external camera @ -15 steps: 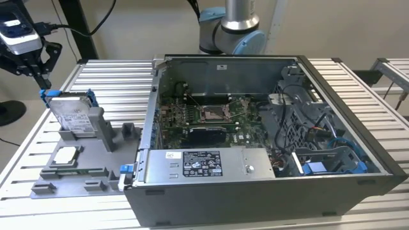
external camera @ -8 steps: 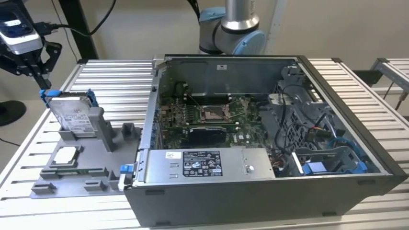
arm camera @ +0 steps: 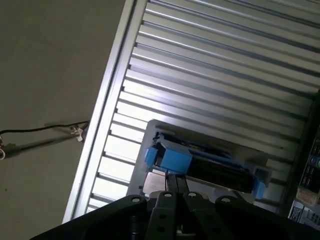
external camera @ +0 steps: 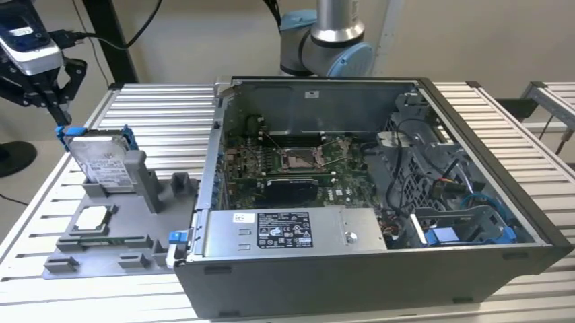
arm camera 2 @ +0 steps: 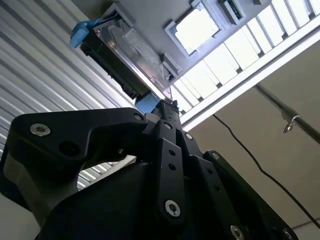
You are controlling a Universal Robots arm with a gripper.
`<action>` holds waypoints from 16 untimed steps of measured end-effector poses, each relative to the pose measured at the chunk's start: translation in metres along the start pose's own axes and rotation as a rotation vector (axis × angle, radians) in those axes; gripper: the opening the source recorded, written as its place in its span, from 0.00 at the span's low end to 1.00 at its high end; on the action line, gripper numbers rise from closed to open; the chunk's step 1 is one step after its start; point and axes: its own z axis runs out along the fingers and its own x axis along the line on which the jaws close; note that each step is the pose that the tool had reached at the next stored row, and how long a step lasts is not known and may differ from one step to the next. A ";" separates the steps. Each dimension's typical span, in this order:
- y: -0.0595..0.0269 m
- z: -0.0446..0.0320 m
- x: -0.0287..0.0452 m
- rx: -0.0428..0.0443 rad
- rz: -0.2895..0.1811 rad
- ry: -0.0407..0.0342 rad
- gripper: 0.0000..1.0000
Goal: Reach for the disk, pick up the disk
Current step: 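Pick up the disk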
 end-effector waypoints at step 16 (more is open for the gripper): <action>0.0068 0.0003 -0.0021 0.0004 -0.141 0.0056 0.00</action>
